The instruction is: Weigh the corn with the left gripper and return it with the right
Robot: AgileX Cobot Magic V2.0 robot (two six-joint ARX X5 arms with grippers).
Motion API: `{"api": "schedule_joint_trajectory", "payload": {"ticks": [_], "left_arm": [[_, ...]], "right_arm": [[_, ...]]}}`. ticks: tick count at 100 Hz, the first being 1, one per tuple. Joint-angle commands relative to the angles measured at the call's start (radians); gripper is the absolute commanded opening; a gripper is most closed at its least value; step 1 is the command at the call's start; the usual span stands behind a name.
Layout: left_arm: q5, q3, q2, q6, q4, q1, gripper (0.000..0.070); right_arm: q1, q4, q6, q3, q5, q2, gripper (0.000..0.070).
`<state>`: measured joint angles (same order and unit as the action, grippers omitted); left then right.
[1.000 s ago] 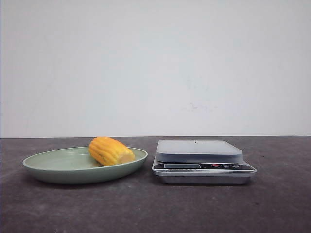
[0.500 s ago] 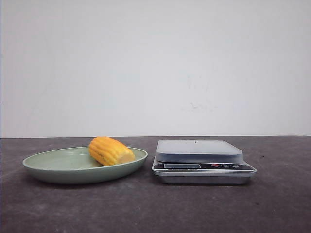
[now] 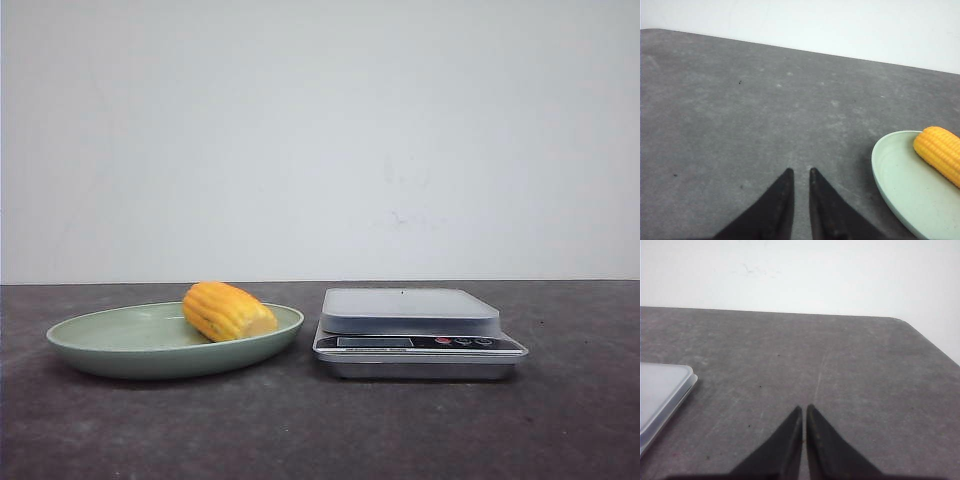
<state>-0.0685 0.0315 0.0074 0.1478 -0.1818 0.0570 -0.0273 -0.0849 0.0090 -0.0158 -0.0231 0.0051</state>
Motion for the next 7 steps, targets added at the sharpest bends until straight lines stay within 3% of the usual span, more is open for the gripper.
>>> {"api": "schedule_joint_trajectory", "payload": {"ticks": [1, 7], "left_arm": [[0.002, -0.014, 0.000, -0.008, -0.006, 0.002, 0.0023], [0.002, -0.014, 0.000, -0.008, -0.006, 0.002, 0.0023]], "right_arm": [[-0.003, 0.012, 0.017, 0.003, -0.002, -0.001, 0.0009], [-0.003, 0.012, 0.017, 0.003, -0.002, -0.001, 0.0009]]}}
